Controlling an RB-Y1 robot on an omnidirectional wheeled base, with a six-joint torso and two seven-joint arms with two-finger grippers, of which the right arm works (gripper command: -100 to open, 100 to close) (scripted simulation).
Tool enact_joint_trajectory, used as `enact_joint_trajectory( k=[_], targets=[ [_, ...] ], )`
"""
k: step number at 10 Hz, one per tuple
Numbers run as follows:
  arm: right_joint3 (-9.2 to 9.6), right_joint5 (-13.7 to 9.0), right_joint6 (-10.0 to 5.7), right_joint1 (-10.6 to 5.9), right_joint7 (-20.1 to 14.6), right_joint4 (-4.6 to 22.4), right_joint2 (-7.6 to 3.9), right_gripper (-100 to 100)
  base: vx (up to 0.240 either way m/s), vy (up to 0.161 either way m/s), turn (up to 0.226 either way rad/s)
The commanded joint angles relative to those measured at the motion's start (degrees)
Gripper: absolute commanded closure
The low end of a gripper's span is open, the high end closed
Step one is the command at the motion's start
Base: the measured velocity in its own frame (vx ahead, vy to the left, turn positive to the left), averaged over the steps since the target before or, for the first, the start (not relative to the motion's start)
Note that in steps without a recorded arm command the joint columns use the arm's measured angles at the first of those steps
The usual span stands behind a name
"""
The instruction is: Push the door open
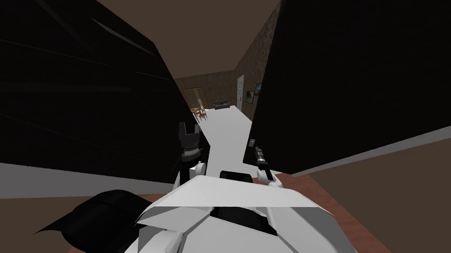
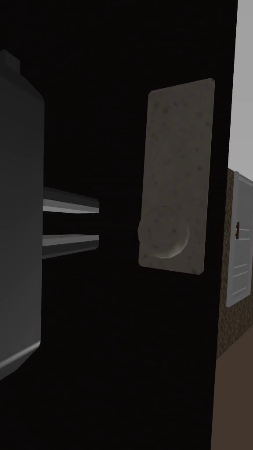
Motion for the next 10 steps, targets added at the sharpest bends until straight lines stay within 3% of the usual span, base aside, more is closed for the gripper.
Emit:
enact_joint_trajectory(
  k=[1,3,4,5,10],
  targets=[
    [-0.32,-0.41,0.32,0.09,0.00,-0.42,0.70,-100,-0.254,0.144,-0.097],
    [-0.63,-0.81,0.64,0.17,0.01,-0.86,1.83,-100,-0.208,0.141,-0.072],
    [-0.51,-0.67,0.47,0.21,-0.03,-0.69,1.40,-100,-0.106,0.063,-0.022],
    [-0.66,-0.76,0.15,0.31,0.02,-0.56,0.78,-100,0.063,0.002,0.028],
    [-1.07,-0.95,-0.77,0.47,0.19,-0.20,0.30,-100,0.190,-0.028,0.024]
  ],
)
